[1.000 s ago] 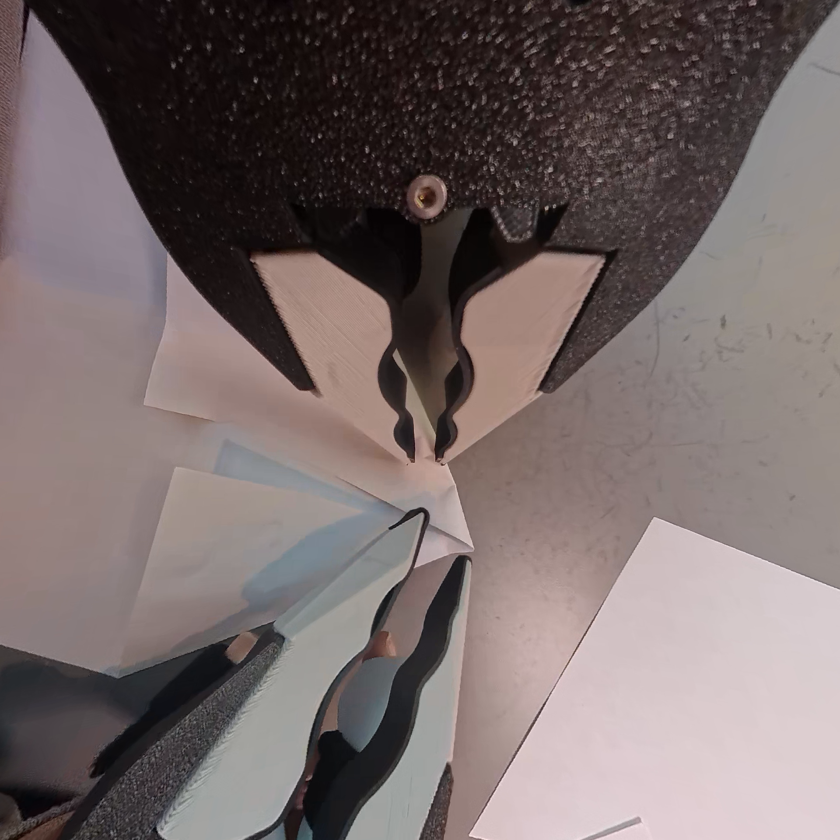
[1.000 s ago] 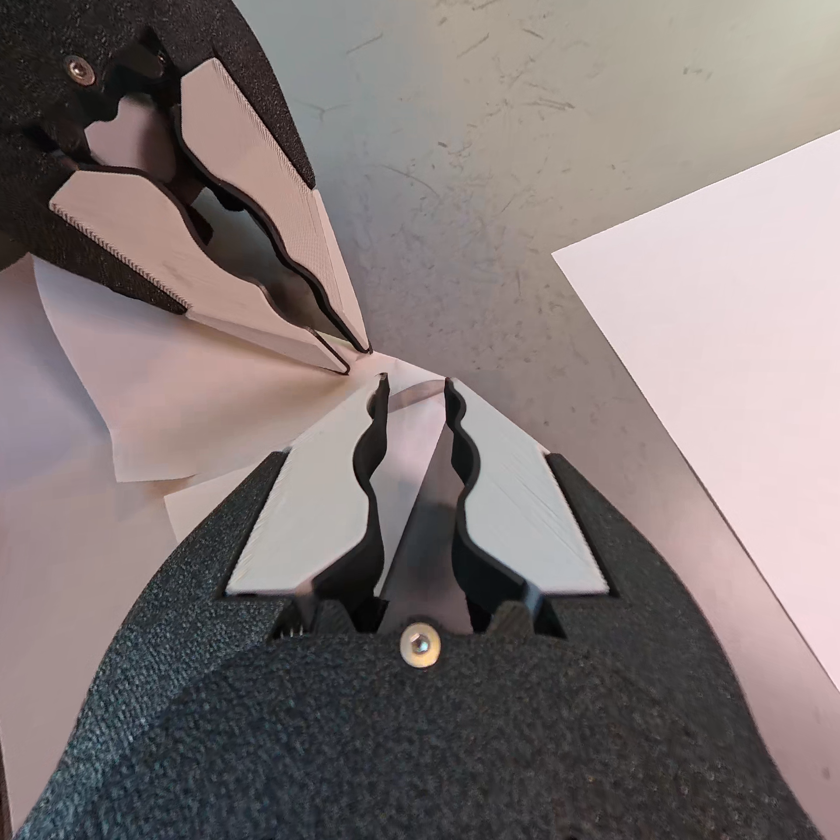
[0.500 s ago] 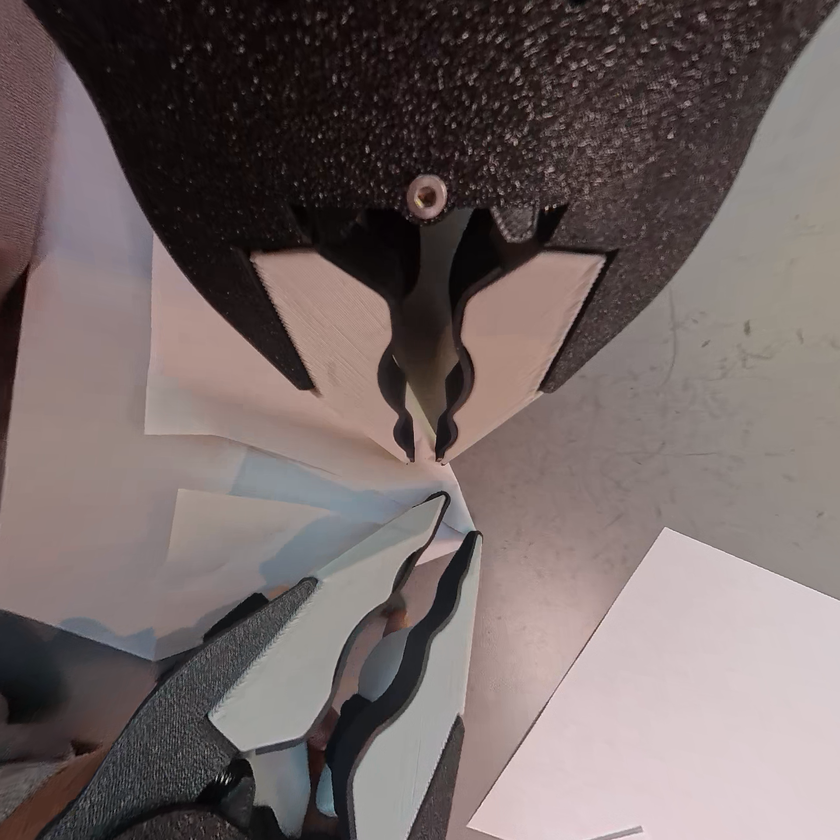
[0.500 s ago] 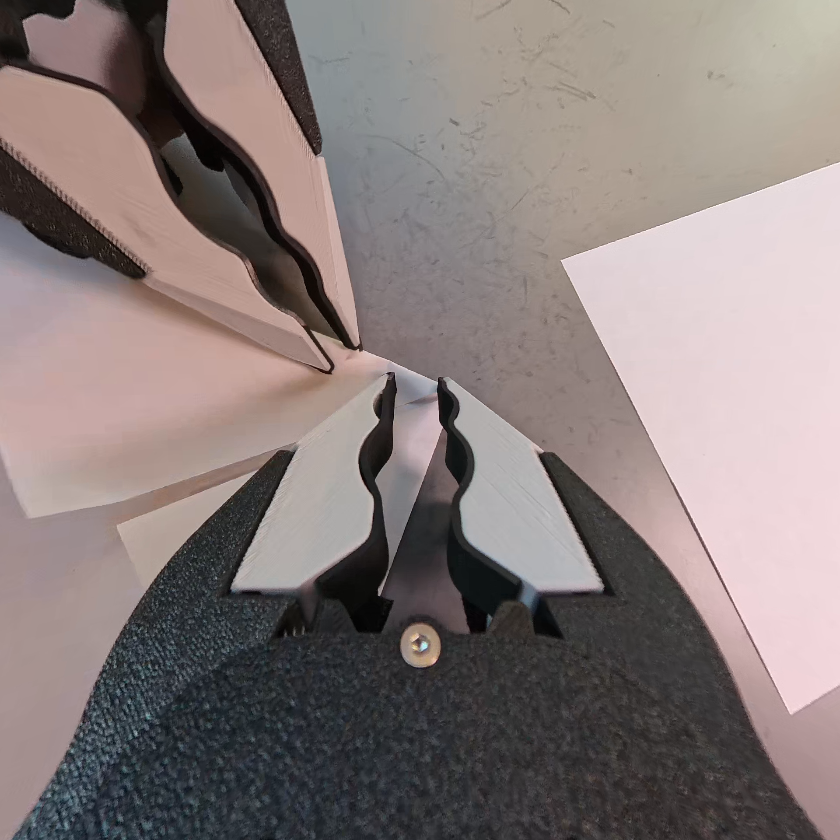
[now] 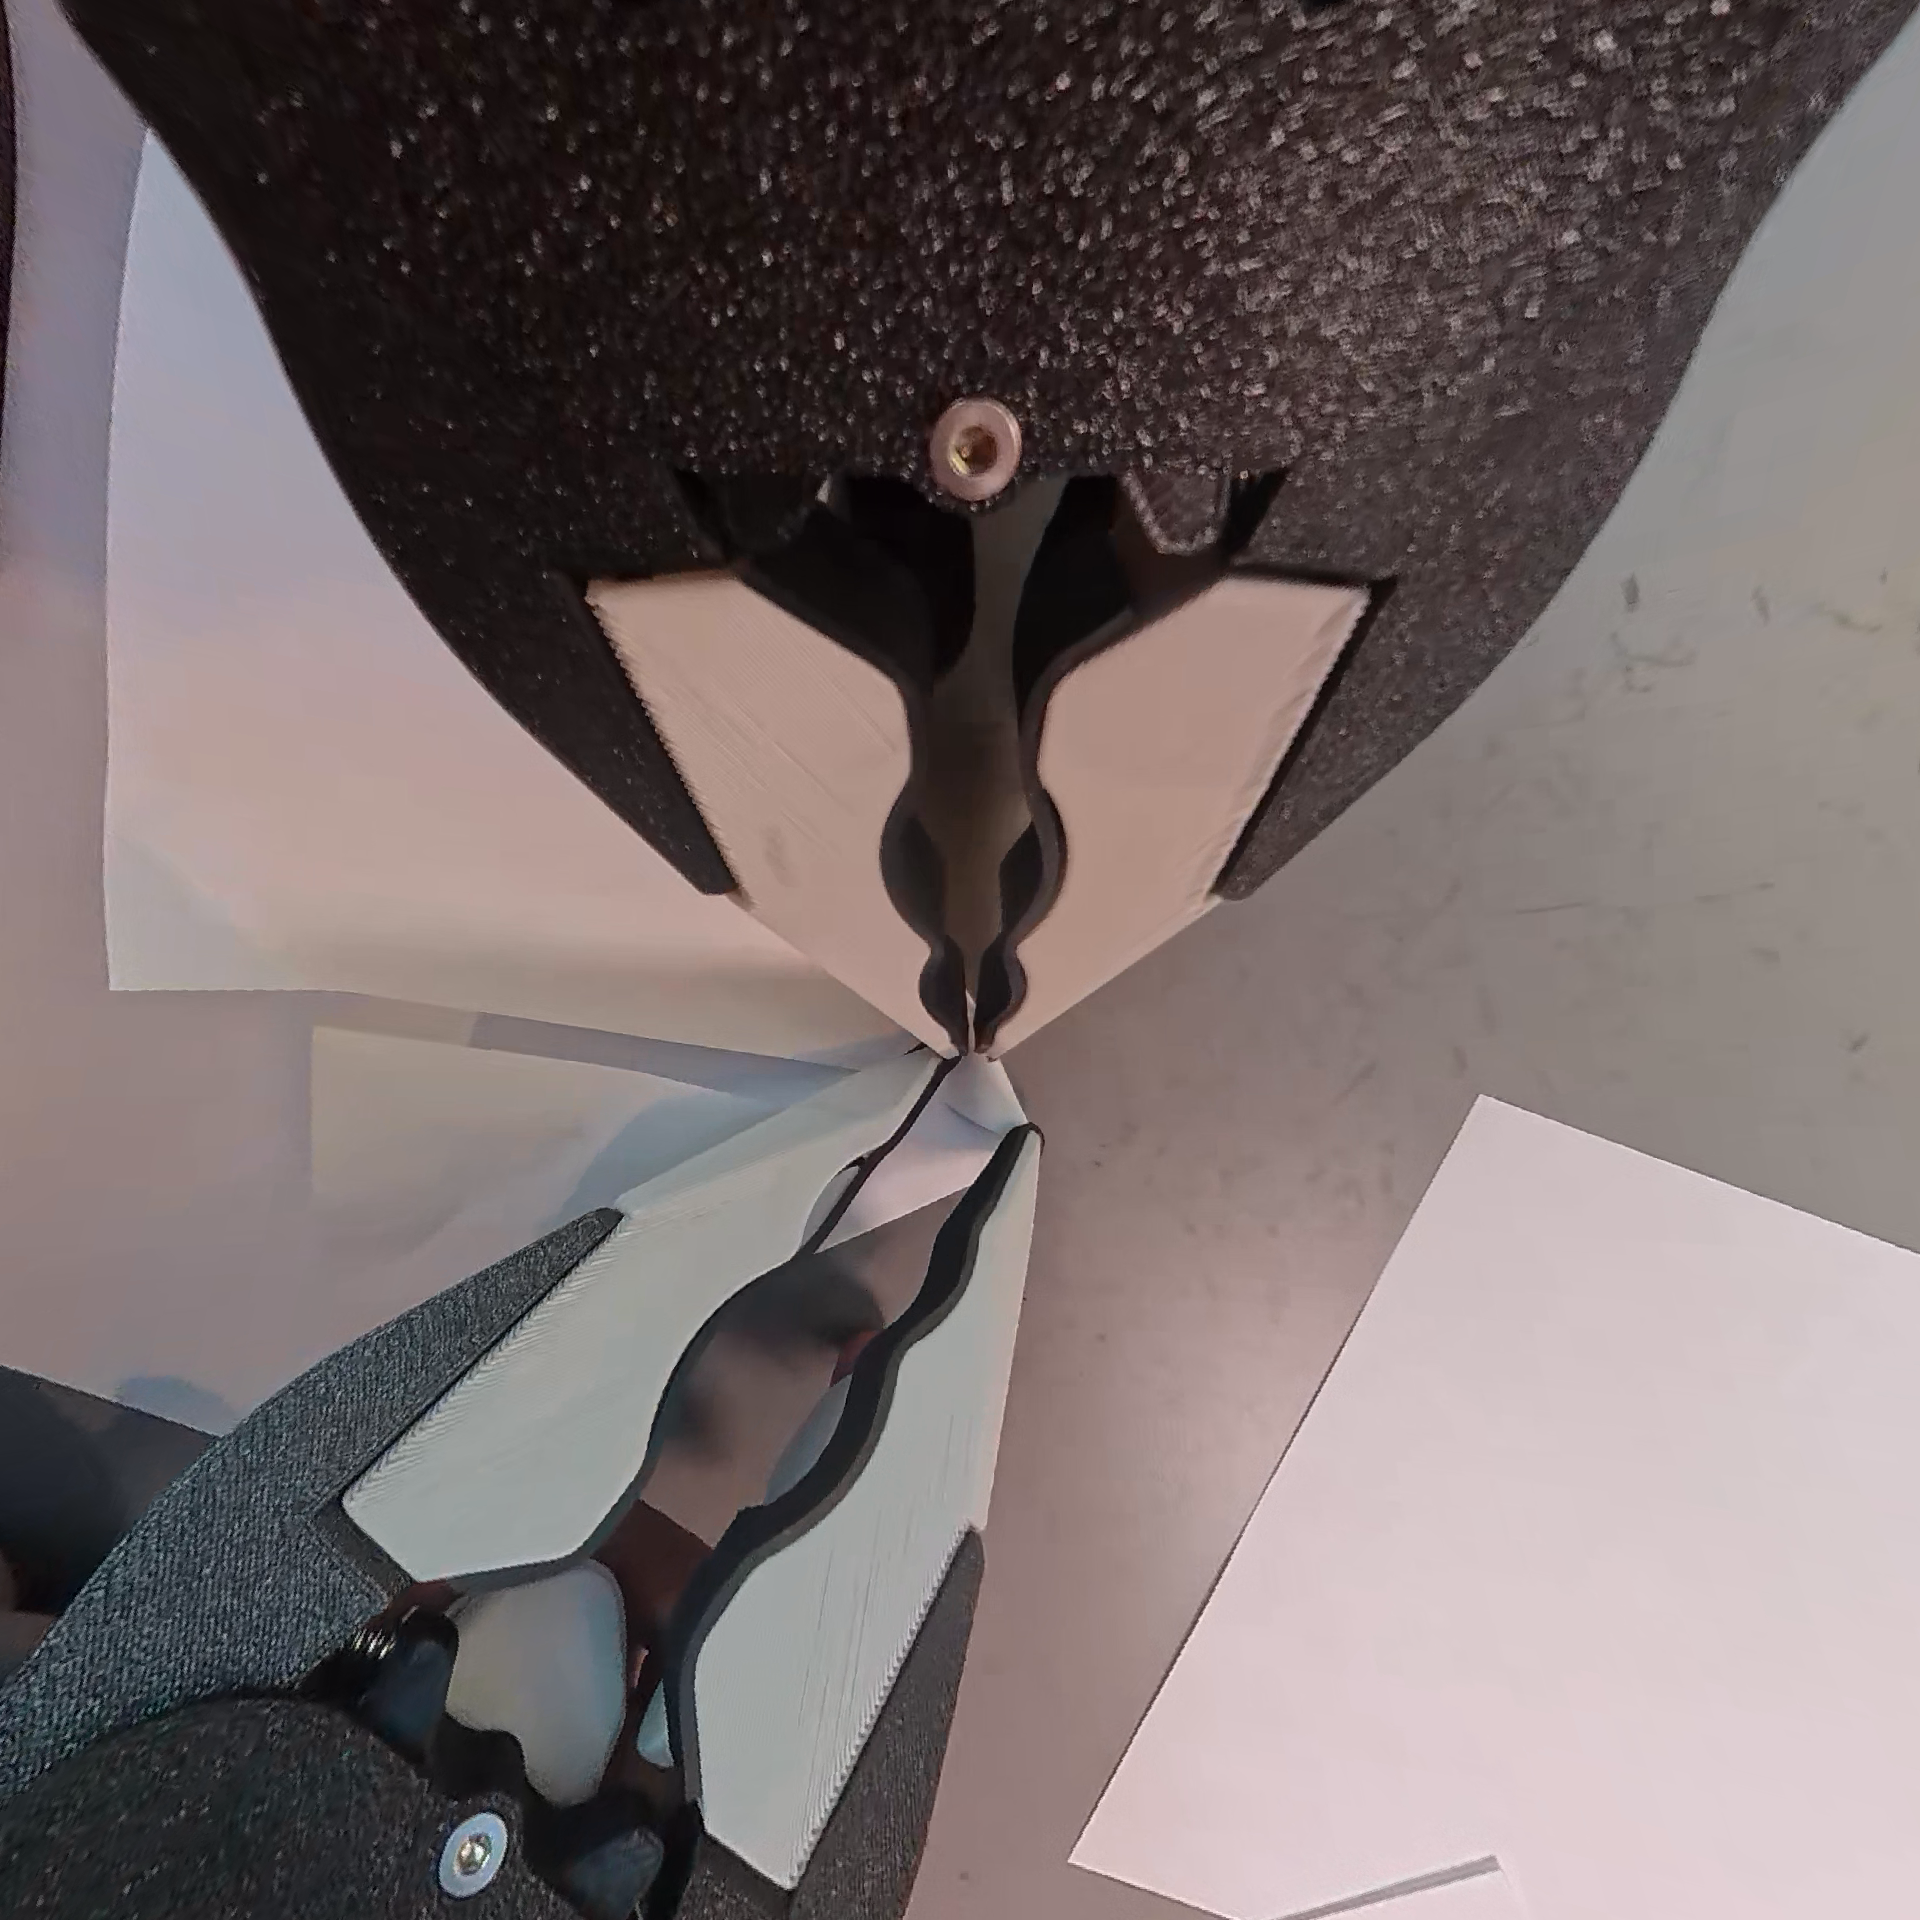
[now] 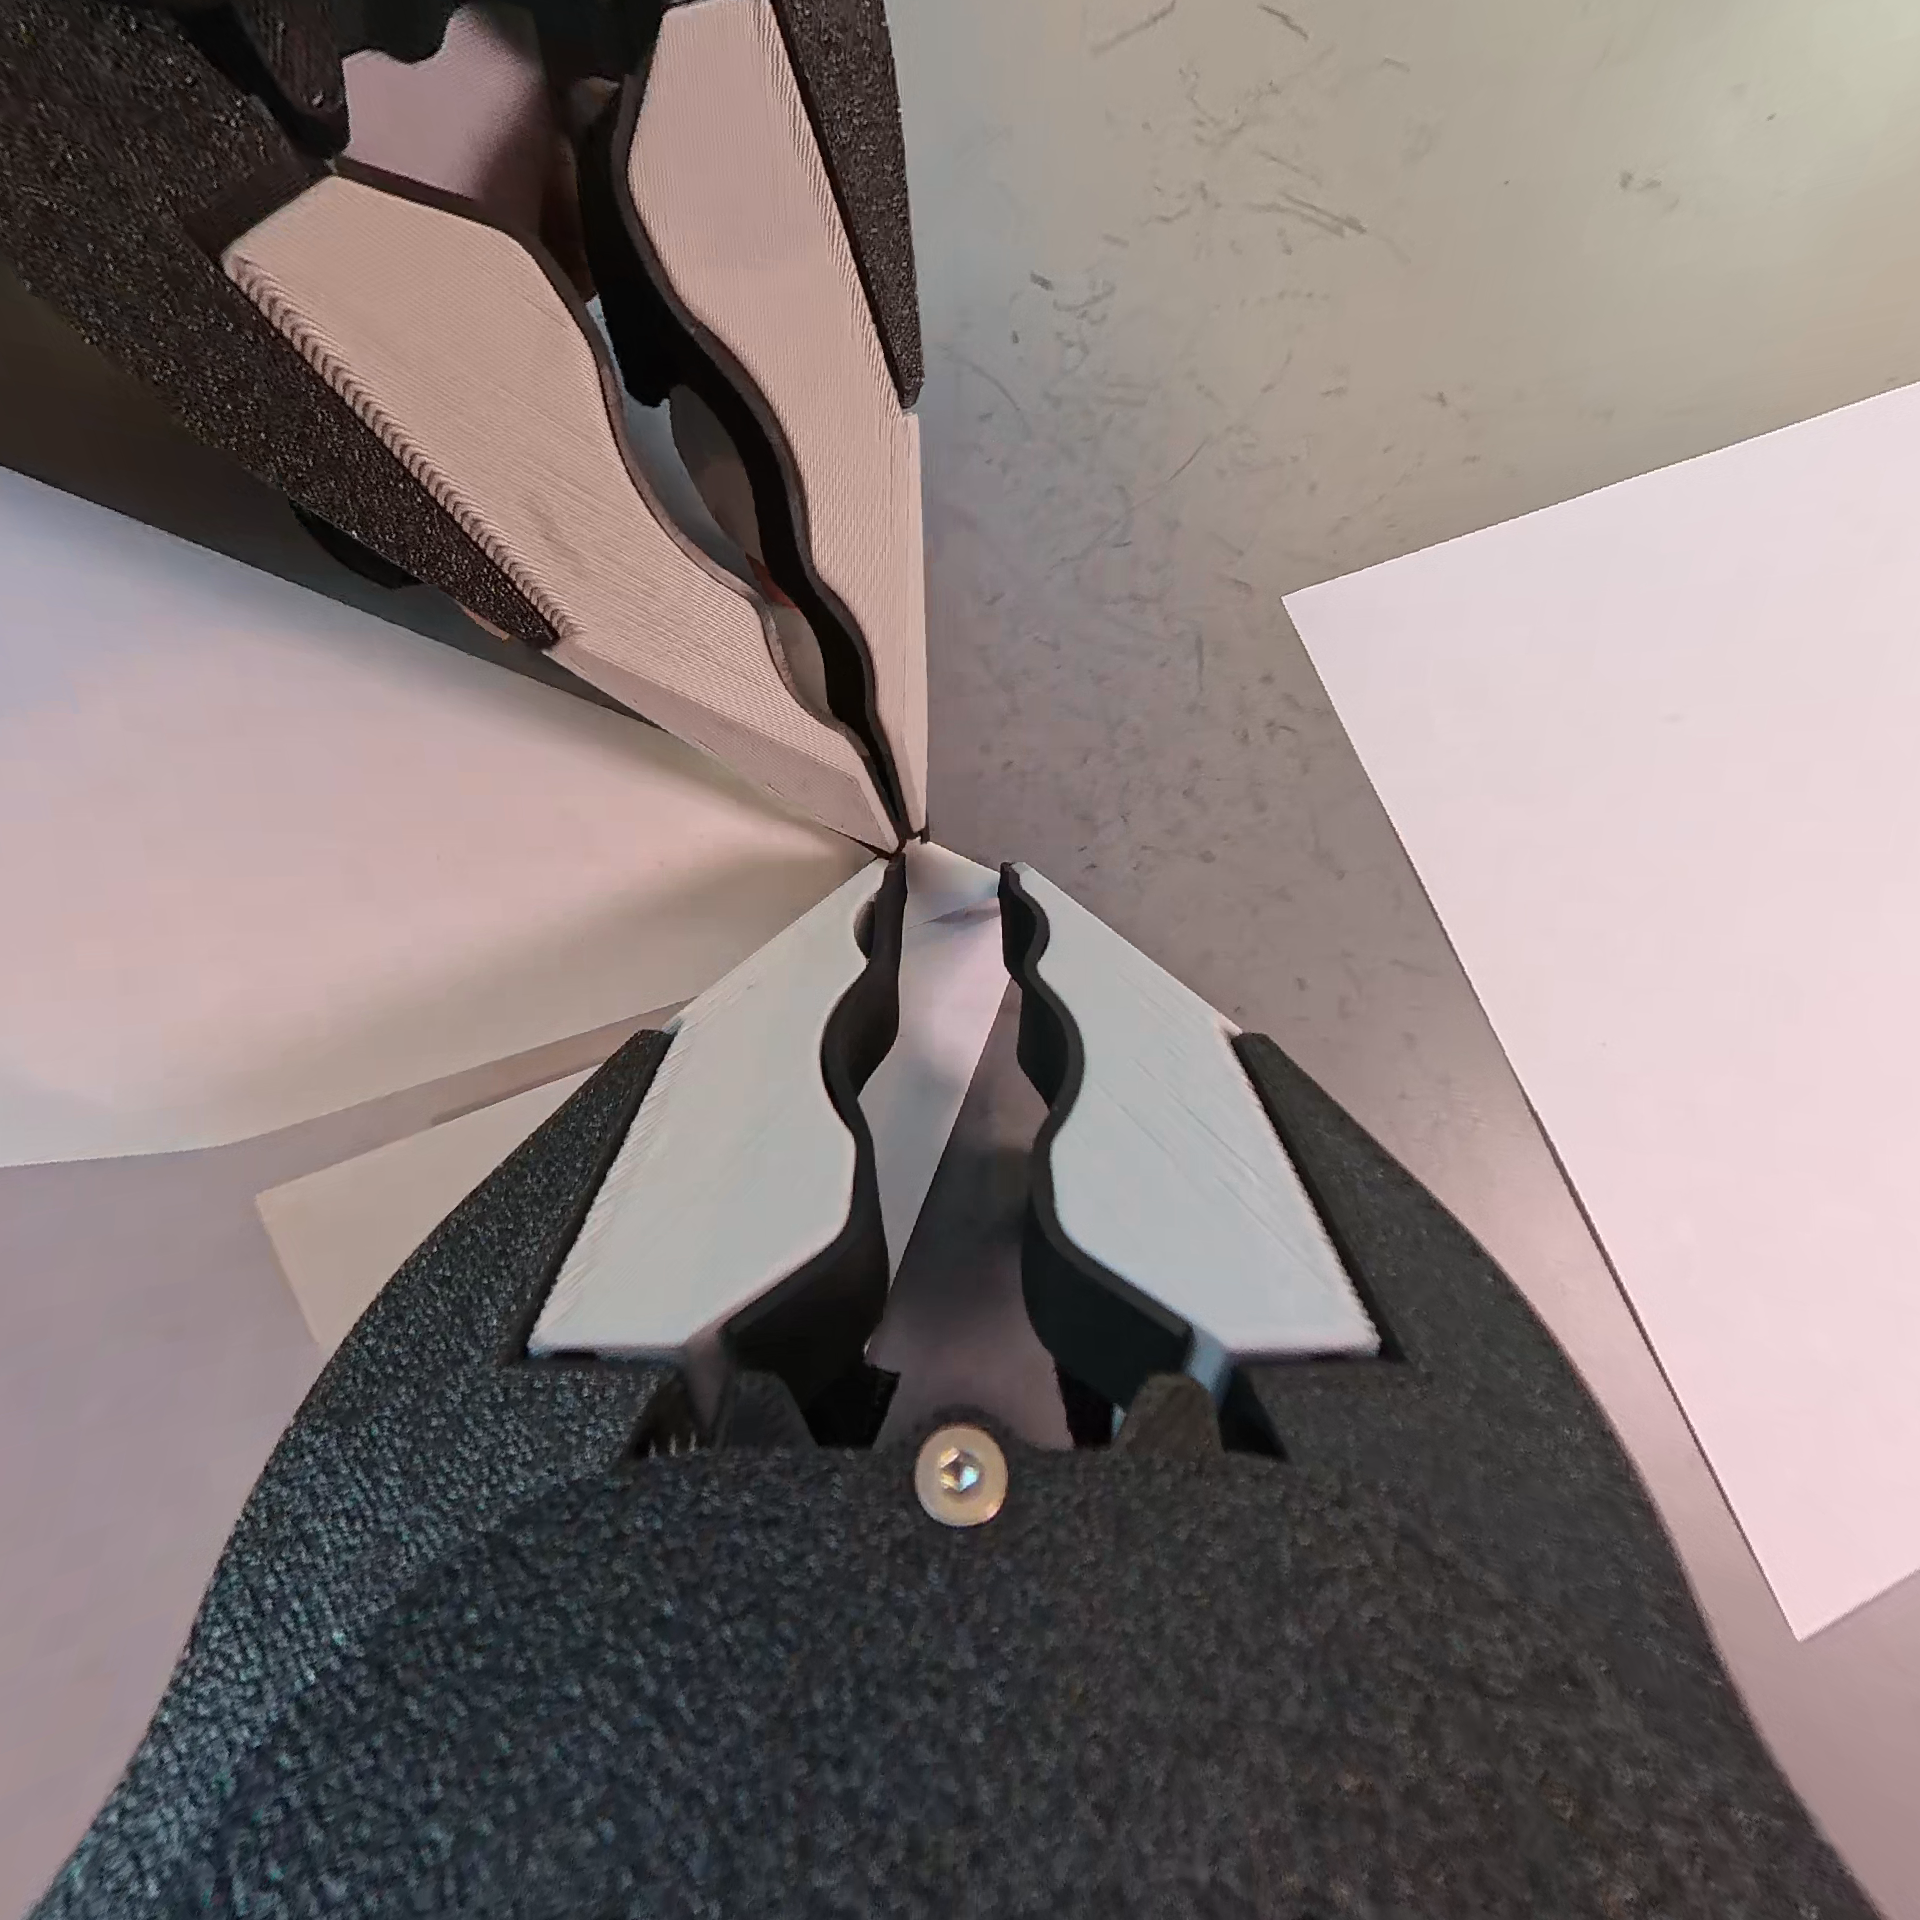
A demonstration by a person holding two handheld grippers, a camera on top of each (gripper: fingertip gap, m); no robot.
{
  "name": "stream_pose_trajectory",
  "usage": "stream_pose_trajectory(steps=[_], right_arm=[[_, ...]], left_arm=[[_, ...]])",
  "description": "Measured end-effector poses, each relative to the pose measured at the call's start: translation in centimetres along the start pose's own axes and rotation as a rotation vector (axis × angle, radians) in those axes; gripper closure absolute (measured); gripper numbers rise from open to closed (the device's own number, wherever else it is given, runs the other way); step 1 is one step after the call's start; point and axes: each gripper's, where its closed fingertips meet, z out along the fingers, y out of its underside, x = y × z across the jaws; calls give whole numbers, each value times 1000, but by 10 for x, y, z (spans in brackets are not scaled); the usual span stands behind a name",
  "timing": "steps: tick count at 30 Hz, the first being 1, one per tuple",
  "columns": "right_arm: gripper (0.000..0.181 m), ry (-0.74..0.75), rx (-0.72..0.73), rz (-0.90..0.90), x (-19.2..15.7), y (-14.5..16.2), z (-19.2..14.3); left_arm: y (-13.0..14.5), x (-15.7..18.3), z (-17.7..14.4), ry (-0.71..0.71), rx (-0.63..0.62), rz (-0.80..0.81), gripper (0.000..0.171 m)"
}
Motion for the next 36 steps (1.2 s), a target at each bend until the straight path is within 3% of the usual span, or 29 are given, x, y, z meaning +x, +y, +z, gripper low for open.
stream_pose_trajectory(steps=[6, 13, 19, 27, 31, 36], right_arm=[[159, -20, 10, 17, 3, 0, -4], [177, -6, 22, 27, 13, -4, -13], [180, 5, -35, 5, 12, 3, -2], [181, -20, -65, -15, 11, 5, 0], [181, -13, -69, -26, 11, 5, 0], [181, -18, -72, -26, 11, 5, 0]], left_arm=[[4, 1, 2, -54, -12, 47, 171], [4, 1, 3, -87, -22, 77, 171], [4, 0, 3, -114, -21, 94, 171], [1, 1, 2, -28, -18, 15, 171], [-14, -5, 0, 37, 27, -65, 171], [-7, -5, 9, -14, -52, 48, 171]])
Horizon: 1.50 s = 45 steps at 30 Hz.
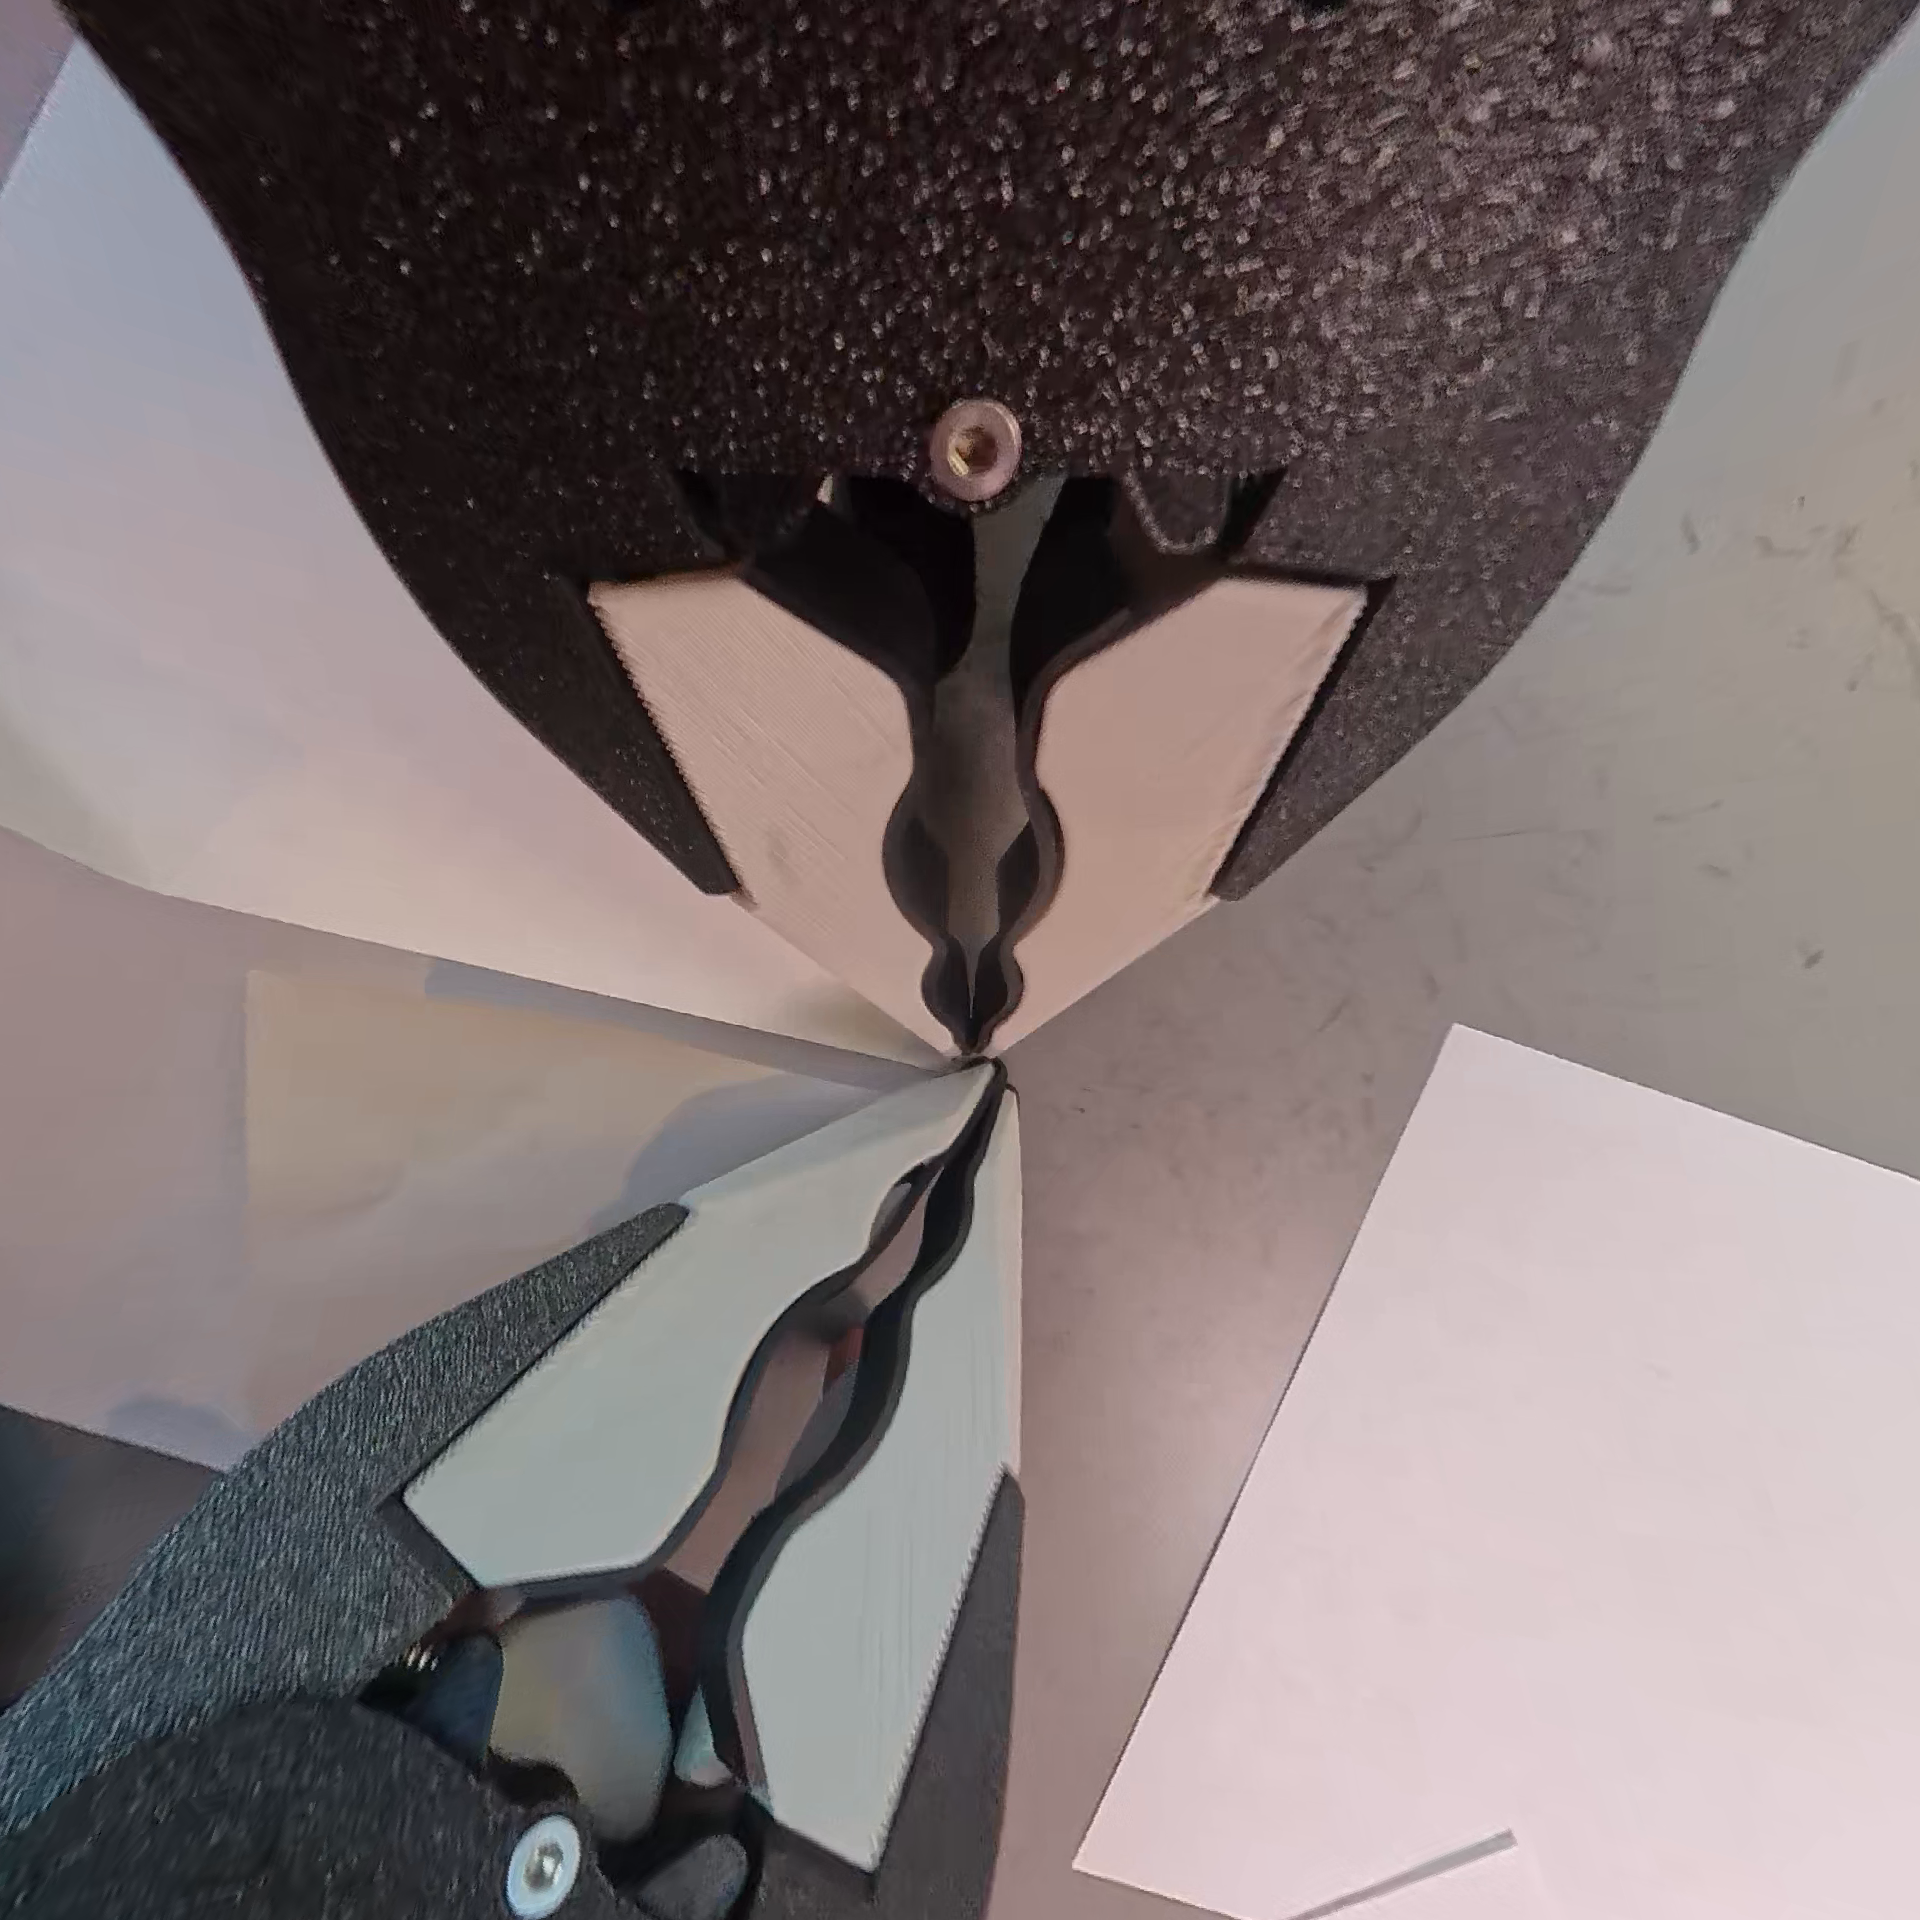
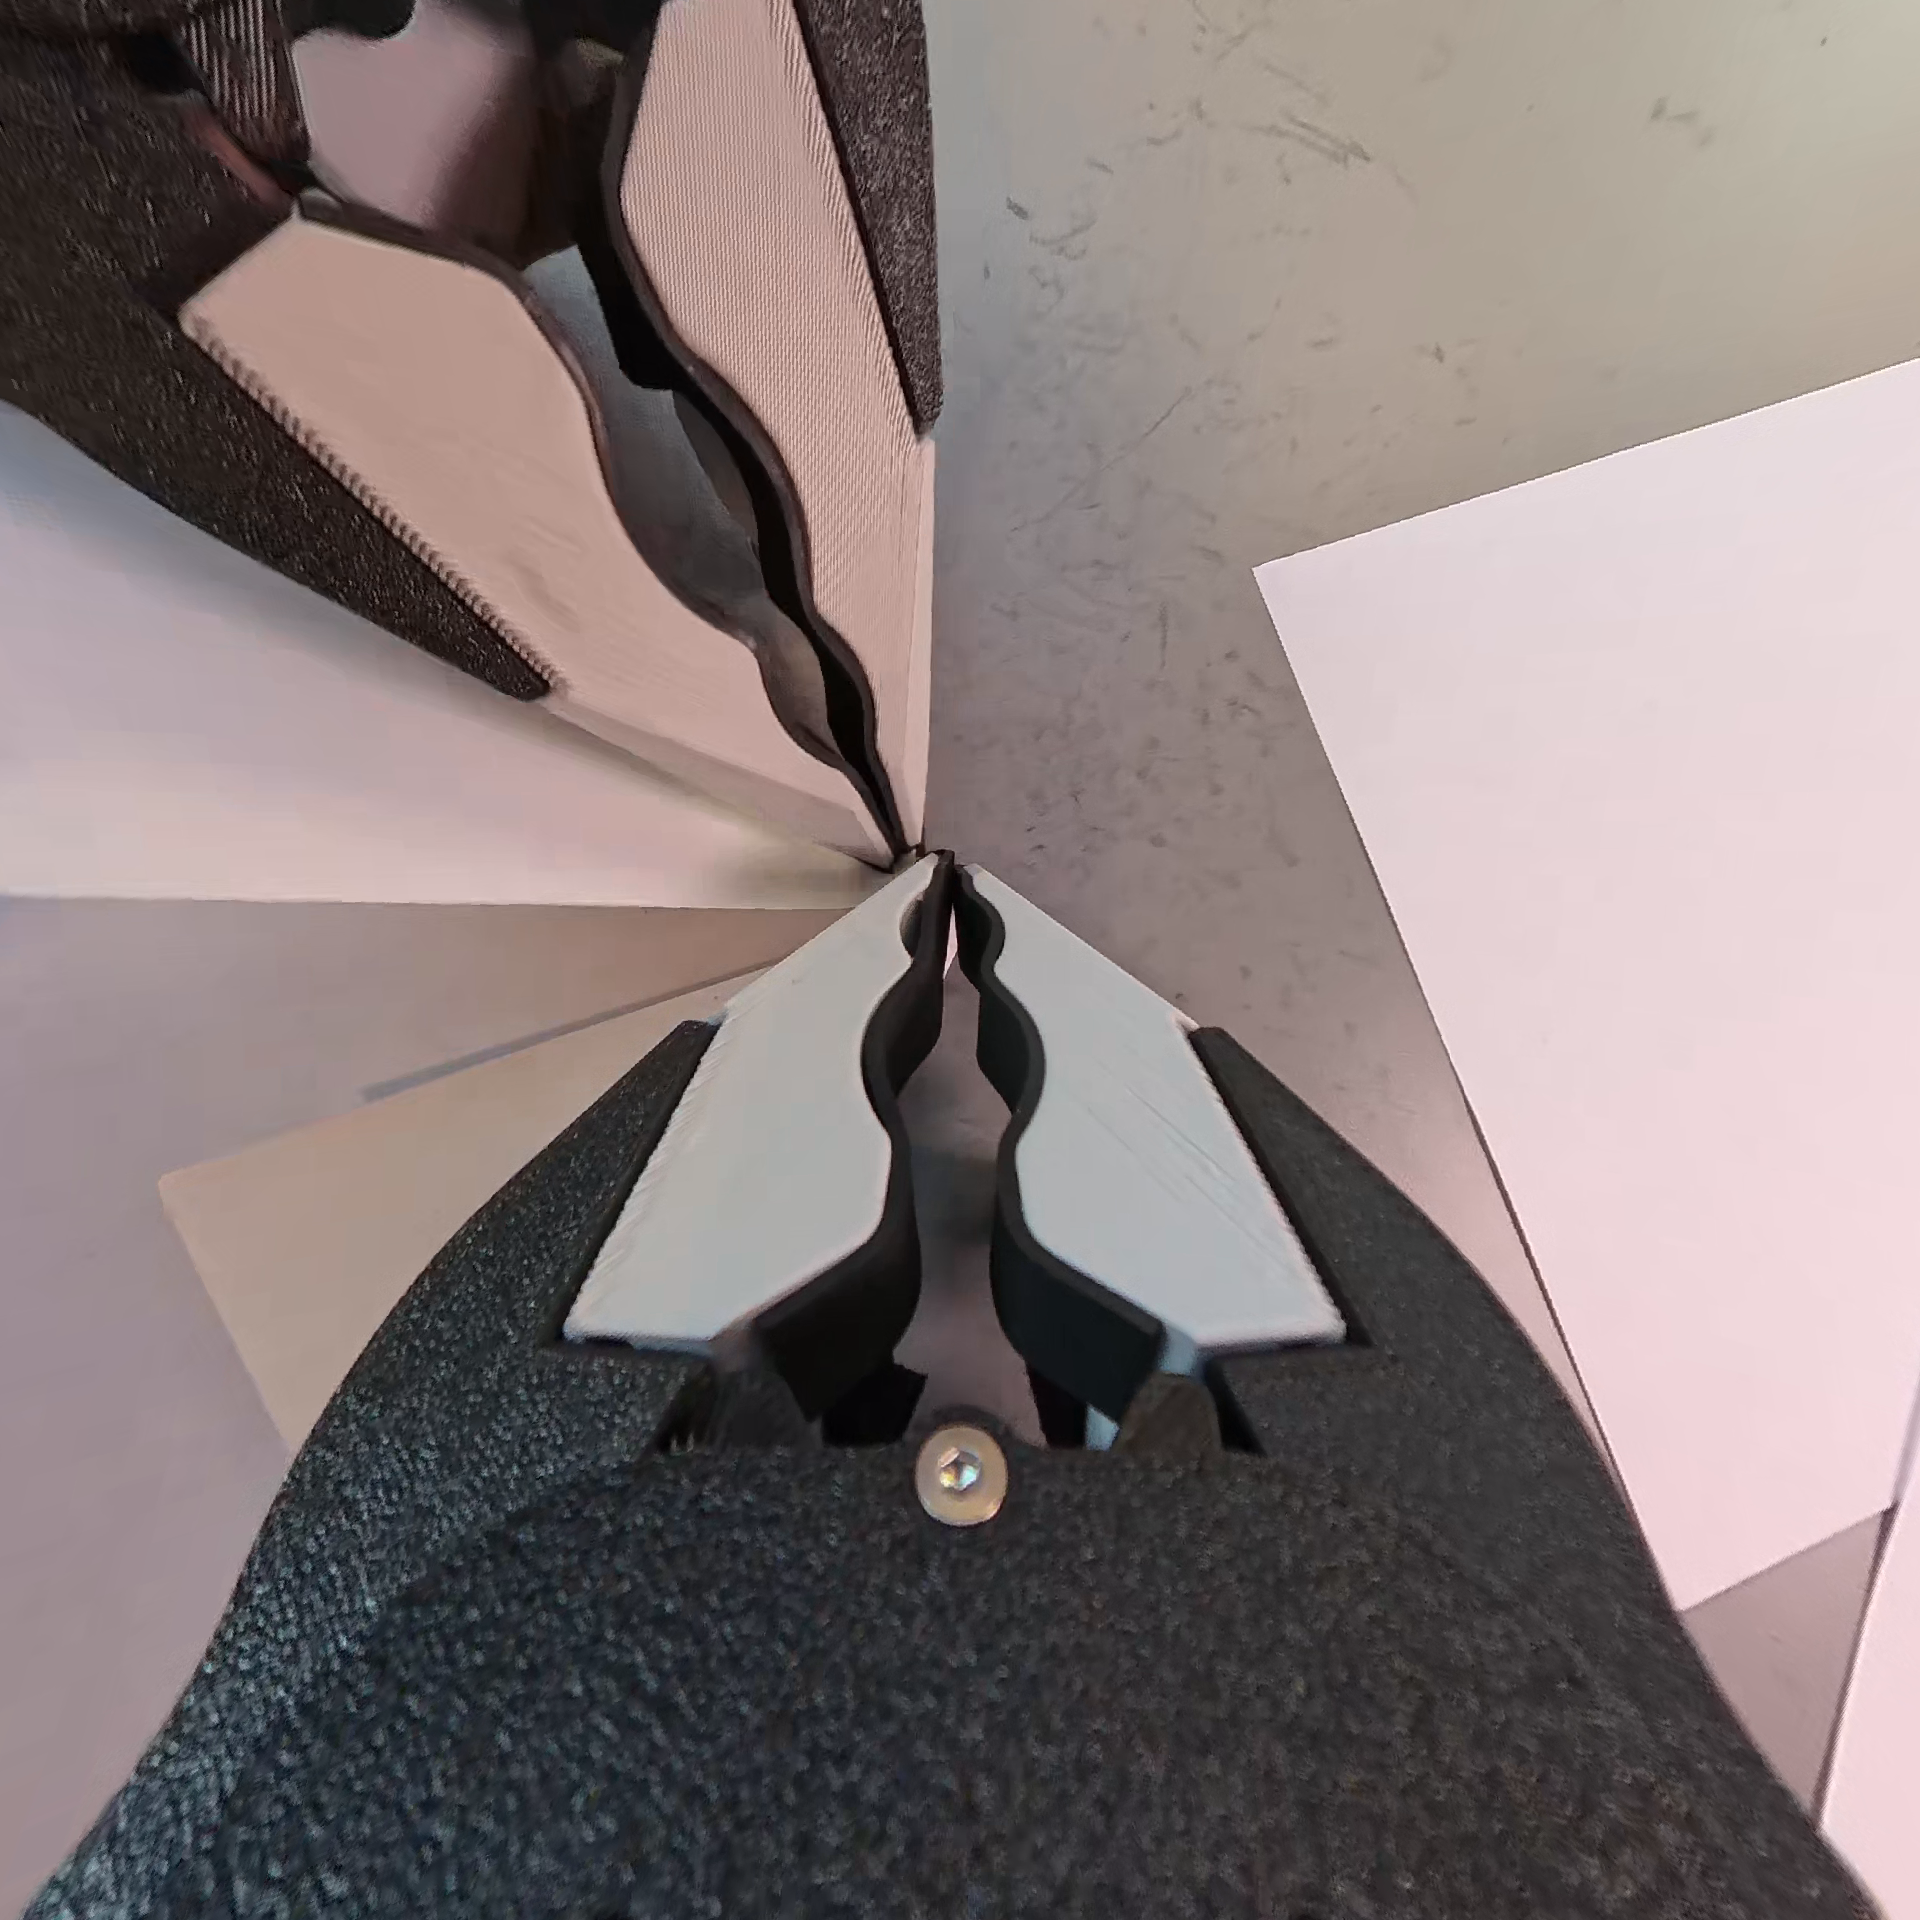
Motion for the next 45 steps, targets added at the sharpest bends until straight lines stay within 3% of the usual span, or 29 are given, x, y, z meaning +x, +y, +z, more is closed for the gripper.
stream_pose_trajectory(steps=[7, 16, 32, 45], right_arm=[[181, -26, -8, -6, 0, 0, 0], [181, -36, -68, -70, 0, -1, 0], [181, -127, -67, 38, -4, -2, 2], [181, -113, -41, 11, -4, -2, 2]], left_arm=[[3, 0, 2, -55, -26, 71, 171], [4, 1, 2, 52, -129, 81, 171], [11, 1, -8, 189, -83, -39, 171], [10, 6, -4, 88, -96, 231, 171]])
